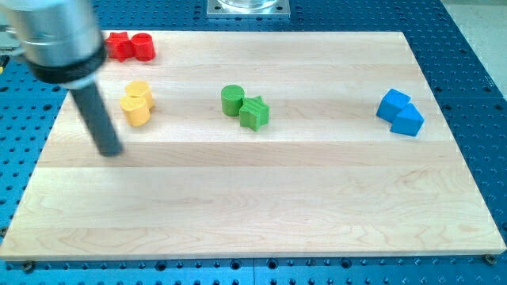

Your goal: Separate the red blocks from each other

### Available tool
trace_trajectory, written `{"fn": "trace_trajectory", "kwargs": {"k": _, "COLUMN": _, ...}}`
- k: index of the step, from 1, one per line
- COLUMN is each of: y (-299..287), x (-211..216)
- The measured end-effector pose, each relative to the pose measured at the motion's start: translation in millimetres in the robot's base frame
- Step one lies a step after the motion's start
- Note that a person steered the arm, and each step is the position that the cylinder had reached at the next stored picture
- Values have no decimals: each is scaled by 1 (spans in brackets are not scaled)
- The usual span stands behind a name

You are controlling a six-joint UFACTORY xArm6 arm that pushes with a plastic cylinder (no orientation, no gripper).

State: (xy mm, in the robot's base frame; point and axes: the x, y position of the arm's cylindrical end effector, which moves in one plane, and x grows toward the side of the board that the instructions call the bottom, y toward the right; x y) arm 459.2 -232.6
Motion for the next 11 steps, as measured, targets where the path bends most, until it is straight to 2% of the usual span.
{"fn": "trace_trajectory", "kwargs": {"k": 1, "y": -32, "x": -59}}
{"fn": "trace_trajectory", "kwargs": {"k": 2, "y": -31, "x": -116}}
{"fn": "trace_trajectory", "kwargs": {"k": 4, "y": -71, "x": -128}}
{"fn": "trace_trajectory", "kwargs": {"k": 5, "y": -72, "x": -135}}
{"fn": "trace_trajectory", "kwargs": {"k": 7, "y": -71, "x": -196}}
{"fn": "trace_trajectory", "kwargs": {"k": 8, "y": -50, "x": -237}}
{"fn": "trace_trajectory", "kwargs": {"k": 9, "y": -25, "x": -246}}
{"fn": "trace_trajectory", "kwargs": {"k": 11, "y": 66, "x": -201}}
